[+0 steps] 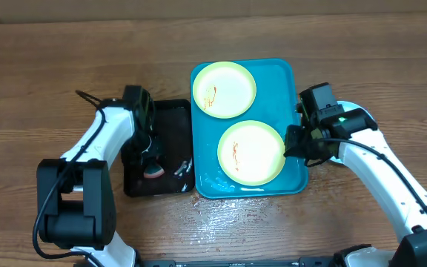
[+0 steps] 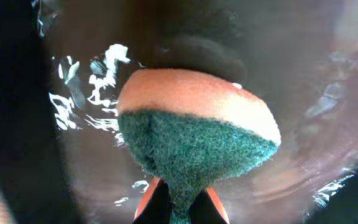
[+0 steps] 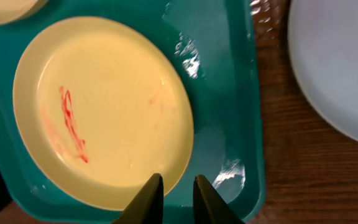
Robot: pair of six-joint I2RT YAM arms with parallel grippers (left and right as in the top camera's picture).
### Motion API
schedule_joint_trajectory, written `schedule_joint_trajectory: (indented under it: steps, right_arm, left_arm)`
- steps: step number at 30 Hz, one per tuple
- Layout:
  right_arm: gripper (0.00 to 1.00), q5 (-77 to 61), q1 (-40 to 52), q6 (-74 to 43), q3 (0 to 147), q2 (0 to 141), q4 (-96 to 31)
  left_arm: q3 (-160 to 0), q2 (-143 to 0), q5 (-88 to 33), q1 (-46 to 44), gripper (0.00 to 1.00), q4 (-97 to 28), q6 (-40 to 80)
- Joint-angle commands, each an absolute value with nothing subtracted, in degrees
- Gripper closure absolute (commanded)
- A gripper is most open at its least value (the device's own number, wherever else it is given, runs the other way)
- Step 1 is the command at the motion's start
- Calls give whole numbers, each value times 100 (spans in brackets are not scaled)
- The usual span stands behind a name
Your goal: Clean dirty plates on tray and stack at the side
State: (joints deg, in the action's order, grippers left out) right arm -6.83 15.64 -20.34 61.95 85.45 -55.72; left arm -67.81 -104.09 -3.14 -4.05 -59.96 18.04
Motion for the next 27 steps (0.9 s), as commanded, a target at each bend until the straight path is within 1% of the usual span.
schedule_joint_trajectory:
  steps: [1,3,8,10,15,23,25,27]
  right_arm:
    - [77,-480,1249,-2276,6307,8486,-5468]
    - [76,-482,1155,-2215,6307,8495,-5441]
    - [76,-915,1194,-1461,6211,8499,-5369]
    - [72,-882,1225,-1463,6023,8506,-5164]
    - [72,-1131,1243,-1452,5496,8582,-4427]
    - [71,-856,1605,-1302,4982,9238,-3487]
    - [73,-705,1682,-1308,4982,9474,-3308]
    - [81,-692,1699,-1365,4982,9697,-3177]
  left_arm:
    - [-7944,-10407,-279,-423,96,-6486,1774]
    - [-8468,-10407,-305,-458,96,-6831,1774]
    - [-9616,-10407,-296,-810,96,-7367,1623]
    - [-9968,-10407,-272,-1026,96,-7437,1625]
    - [-10265,-10407,-298,-1446,96,-7343,1678]
    - [-10259,-10427,-593,-1953,96,-7059,2016]
    - [-10250,-10457,-690,-2095,96,-6923,2161]
    - [-10245,-10523,-847,-2233,96,-6772,2237]
